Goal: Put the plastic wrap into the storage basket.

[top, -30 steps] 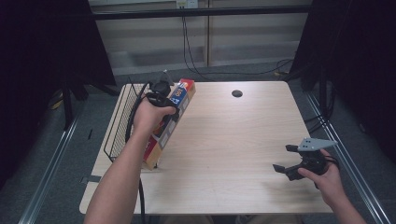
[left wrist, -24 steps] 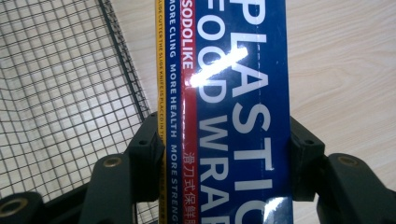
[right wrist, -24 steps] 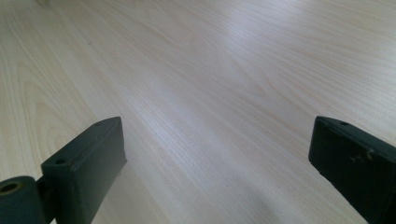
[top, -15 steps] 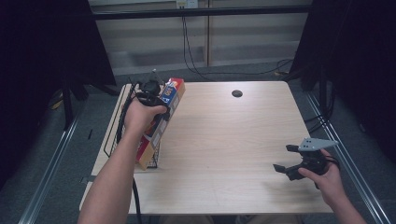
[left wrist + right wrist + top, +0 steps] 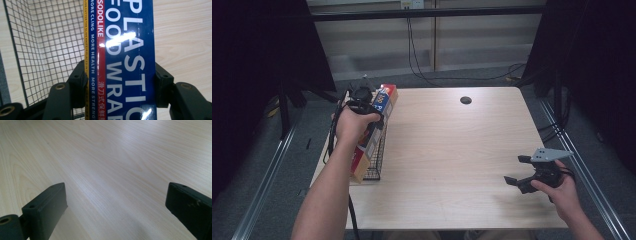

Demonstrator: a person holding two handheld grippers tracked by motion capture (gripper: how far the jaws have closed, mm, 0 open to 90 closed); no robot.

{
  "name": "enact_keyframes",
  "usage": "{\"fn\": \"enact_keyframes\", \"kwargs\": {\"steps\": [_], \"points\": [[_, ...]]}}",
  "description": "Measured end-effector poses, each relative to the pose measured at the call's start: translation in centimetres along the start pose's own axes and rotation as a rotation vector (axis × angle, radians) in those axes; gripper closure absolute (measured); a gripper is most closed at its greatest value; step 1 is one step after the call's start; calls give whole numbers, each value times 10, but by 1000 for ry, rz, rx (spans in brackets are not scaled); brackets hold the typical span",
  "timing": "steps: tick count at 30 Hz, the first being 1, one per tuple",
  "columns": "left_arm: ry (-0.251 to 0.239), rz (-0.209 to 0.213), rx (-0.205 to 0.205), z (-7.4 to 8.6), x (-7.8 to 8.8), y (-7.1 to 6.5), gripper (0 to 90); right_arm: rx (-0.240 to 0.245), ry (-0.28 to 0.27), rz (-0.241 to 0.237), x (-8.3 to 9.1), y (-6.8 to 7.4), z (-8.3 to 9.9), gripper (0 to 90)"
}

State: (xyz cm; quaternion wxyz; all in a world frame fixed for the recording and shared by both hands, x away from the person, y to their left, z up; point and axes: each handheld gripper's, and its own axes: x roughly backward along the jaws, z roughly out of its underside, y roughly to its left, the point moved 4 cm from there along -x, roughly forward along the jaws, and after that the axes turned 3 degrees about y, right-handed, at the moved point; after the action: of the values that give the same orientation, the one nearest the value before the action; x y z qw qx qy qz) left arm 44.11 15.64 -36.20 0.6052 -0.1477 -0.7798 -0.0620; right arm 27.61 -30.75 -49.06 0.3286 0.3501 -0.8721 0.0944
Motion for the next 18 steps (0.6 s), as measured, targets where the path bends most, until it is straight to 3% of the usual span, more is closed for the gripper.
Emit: {"fn": "enact_keyframes", "kwargs": {"steps": [18], "points": [[1,-29,77,6,-4,19,432,-3,-11,4,0,-1,0,32]]}}
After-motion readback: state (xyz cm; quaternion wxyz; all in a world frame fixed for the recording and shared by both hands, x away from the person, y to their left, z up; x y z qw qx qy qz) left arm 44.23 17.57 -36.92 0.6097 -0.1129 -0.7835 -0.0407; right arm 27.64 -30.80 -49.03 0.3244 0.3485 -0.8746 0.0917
